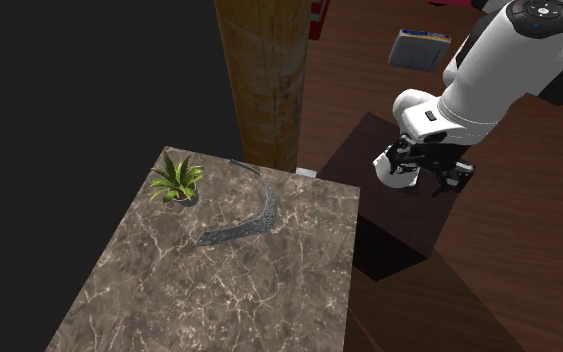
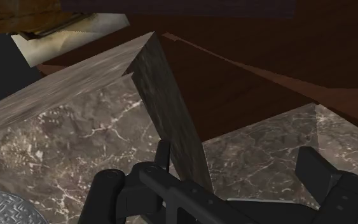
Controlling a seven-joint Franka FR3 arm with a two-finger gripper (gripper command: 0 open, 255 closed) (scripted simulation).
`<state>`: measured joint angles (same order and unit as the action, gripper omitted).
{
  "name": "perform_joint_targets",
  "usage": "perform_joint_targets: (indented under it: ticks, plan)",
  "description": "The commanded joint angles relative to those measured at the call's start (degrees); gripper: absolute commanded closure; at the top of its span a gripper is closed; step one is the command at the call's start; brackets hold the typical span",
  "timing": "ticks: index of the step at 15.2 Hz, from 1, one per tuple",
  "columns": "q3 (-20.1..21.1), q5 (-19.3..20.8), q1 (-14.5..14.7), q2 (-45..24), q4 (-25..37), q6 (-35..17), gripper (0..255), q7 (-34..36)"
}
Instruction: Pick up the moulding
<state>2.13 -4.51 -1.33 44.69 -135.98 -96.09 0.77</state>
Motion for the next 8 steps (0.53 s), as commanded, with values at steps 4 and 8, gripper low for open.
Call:
perform_joint_targets:
  ticks: [4, 8]
  plan:
    - [0.2, 1.4, -1.8, -4.4, 0.2, -5.6, 0, 1.5]
    - [0.3, 3.4, -4.1, -10.6, 1.5, -12.6, 0, 3.8]
